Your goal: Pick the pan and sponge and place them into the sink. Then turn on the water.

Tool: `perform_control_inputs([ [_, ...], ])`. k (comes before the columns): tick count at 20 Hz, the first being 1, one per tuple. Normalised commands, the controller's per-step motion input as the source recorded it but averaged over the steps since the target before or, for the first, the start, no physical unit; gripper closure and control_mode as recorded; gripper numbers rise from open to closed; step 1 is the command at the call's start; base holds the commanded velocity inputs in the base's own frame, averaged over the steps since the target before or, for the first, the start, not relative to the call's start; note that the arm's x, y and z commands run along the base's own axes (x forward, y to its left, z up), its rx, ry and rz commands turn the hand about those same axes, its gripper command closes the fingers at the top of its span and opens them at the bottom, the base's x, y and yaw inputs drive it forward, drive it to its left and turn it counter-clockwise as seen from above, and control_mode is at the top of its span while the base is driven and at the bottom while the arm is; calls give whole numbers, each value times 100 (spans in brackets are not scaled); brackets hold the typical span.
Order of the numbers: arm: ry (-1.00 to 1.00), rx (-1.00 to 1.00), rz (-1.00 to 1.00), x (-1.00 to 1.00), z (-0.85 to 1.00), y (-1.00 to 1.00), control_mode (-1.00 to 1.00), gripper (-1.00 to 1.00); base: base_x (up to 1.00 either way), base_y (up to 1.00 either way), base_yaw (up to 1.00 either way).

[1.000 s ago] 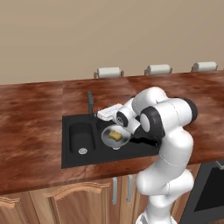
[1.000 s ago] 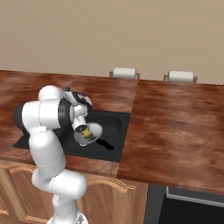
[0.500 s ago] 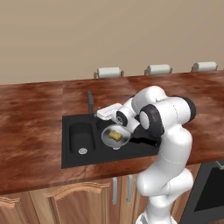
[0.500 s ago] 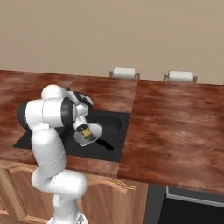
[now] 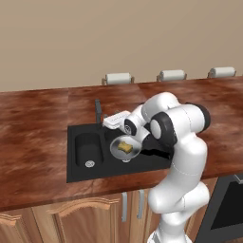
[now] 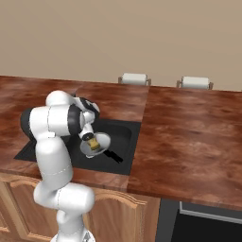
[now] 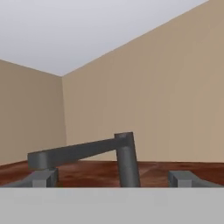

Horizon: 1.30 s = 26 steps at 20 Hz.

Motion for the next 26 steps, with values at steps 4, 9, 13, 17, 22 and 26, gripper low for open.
perform_control_inputs([
  [4,4,3,1,14,10,0,-100,-100,0,0,0],
  [9,8,1,3,11,0,4,-100,-100,0,0,0],
  [13,8,0,3,15,-13,3,-100,-100,0,0,0],
  [17,10,1,1,20,-12,-7,-100,-100,0,0,0],
  [22,6,2,0,15,-16,-14,-100,-100,0,0,0],
  [26,1,-1,1,9,-22,5,-100,-100,0,0,0],
])
